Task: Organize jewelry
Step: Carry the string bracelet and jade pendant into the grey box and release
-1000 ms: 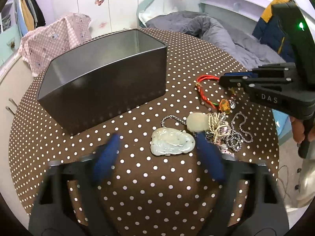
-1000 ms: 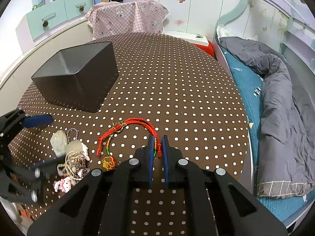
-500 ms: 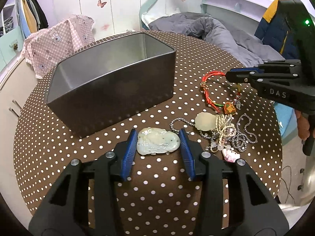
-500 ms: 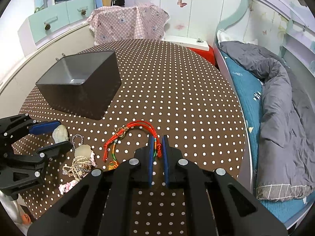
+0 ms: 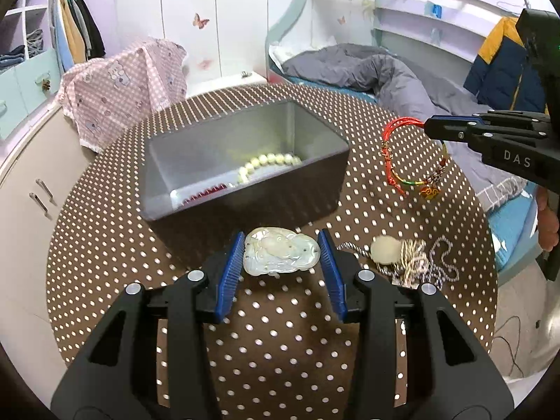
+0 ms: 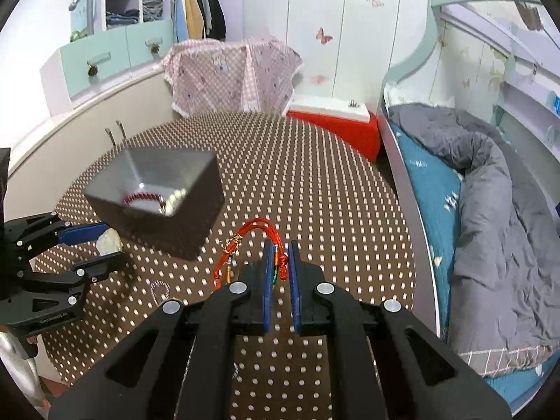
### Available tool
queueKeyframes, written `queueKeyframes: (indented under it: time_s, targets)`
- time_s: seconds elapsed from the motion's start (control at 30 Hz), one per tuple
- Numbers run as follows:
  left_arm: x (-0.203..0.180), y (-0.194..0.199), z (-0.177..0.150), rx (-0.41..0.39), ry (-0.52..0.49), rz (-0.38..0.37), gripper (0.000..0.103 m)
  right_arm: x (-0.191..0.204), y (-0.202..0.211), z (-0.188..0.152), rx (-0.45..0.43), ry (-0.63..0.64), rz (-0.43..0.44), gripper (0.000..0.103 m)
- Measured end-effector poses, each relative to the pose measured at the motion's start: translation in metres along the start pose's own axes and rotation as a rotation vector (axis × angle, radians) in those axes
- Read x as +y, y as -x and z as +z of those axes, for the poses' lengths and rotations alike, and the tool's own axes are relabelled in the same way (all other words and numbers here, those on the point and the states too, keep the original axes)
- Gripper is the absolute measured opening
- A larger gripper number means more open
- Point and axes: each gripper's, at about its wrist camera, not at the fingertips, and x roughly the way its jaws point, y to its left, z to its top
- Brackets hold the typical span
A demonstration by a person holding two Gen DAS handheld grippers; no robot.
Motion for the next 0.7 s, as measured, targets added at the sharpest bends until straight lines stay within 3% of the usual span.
queueKeyframes:
  time_s: [0.47,0.7]
  targets:
    - [0.022,0.022,0.023,-0.101,0.059,0.045,0.043,0.028,0.017,0.046,-0.139,0.065,0.051,0.007]
    - [0.037,0.026,0.033,-0.131,0.11,0.069,0.043,0.043,0.011,0.056,-0.151,0.085,0.088,0.007]
